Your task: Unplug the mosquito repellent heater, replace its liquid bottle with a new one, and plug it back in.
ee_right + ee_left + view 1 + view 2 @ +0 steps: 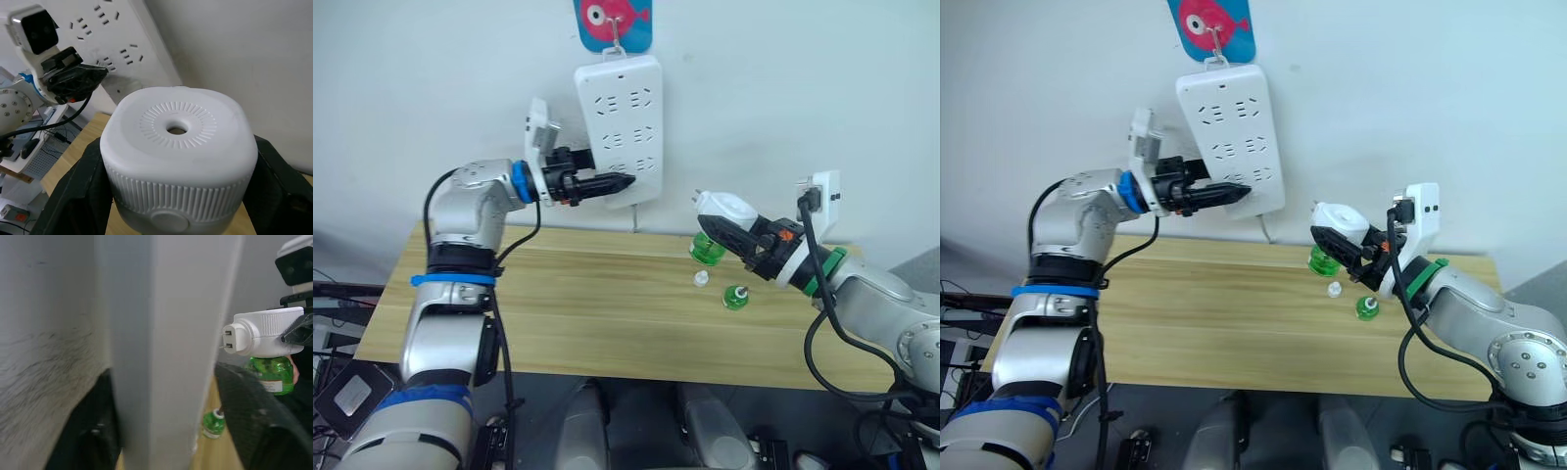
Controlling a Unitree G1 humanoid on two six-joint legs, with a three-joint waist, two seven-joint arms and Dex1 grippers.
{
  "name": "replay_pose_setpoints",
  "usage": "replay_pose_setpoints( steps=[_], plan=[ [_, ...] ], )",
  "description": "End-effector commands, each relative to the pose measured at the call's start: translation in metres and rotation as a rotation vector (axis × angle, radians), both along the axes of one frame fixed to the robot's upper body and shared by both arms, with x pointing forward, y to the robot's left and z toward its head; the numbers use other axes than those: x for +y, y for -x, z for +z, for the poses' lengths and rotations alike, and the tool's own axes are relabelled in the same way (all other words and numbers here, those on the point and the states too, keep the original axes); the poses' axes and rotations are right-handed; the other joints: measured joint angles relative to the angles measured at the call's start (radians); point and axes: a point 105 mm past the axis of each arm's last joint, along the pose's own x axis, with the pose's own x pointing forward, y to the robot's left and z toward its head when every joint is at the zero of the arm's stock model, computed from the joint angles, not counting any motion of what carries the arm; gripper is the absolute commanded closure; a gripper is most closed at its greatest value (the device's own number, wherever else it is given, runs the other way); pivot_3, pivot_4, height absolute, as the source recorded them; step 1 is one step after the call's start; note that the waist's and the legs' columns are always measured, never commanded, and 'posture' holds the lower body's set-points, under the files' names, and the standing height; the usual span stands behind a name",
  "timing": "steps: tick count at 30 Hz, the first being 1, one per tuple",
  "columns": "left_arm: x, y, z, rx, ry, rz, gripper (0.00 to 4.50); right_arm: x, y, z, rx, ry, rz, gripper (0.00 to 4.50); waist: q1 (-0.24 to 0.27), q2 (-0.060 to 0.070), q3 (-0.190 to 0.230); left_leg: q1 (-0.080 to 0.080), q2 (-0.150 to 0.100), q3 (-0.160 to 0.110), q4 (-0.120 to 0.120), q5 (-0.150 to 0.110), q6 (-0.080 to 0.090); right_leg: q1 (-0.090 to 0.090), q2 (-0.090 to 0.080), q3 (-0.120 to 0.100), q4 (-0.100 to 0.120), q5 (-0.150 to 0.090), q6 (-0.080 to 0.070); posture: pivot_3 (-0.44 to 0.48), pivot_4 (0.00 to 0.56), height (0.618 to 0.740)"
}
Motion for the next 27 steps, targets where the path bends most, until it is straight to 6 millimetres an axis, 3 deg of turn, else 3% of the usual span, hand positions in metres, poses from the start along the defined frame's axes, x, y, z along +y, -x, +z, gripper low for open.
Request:
replay_pose_setpoints(
  steps=[1, 2, 6, 13, 19, 27],
  plan=[
    [0.005, 0.005, 0.012, -0.007, 0.04, -0.019, 2.9, 0.012, 0.009, 0.012, -0.071, 0.011, 0.042, 1.44, -0.003, 0.0, 0.0, 0.0, 0.0, 0.0, 0.0, 0.0, 0.0, 0.0, 0.0, 0.0, 0.0, 0.0, 0.0, -0.174, 0.254, 0.74],
    [0.004, 0.005, 0.014, 0.005, 0.06, -0.018, 3.18, 0.016, 0.009, 0.016, -0.083, 0.004, 0.048, 1.44, -0.003, 0.0, 0.0, 0.0, 0.0, 0.0, 0.0, 0.0, 0.0, 0.0, 0.0, 0.0, 0.0, 0.0, 0.0, -0.173, 0.255, 0.74],
    [0.003, 0.004, 0.017, 0.037, 0.093, -0.025, 3.19, 0.034, 0.012, 0.034, -0.135, -0.001, 0.1, 1.44, -0.005, 0.0, 0.0, 0.0, 0.0, 0.0, 0.001, 0.0, 0.0, 0.0, 0.0, 0.0, 0.001, 0.0, 0.0, -0.178, 0.259, 0.74],
    [-0.003, 0.002, 0.012, 0.063, 0.092, -0.024, 3.19, 0.056, 0.002, 0.025, -0.11, 0.108, 0.087, 1.44, -0.004, 0.0, 0.0, 0.0, 0.0, 0.0, 0.001, 0.0, 0.0, 0.0, 0.0, 0.0, 0.002, 0.0, 0.0, -0.185, 0.262, 0.74],
    [-0.005, 0.004, 0.011, 0.053, 0.079, -0.035, 3.19, 0.051, -0.021, 0.025, -0.13, 0.136, -0.04, 1.44, -0.004, 0.0, 0.0, 0.0, 0.0, 0.0, 0.001, 0.001, 0.0, -0.001, 0.0, 0.0, 0.002, 0.0, 0.0, -0.175, 0.264, 0.74],
    [-0.004, 0.004, 0.009, 0.045, 0.069, -0.028, 3.19, 0.053, -0.022, 0.036, -0.153, 0.086, -0.034, 1.44, -0.004, 0.0, 0.0, 0.0, 0.0, 0.0, 0.001, 0.002, 0.001, -0.001, 0.0, 0.0, 0.003, 0.0, 0.0, -0.172, 0.266, 0.74]
  ],
)
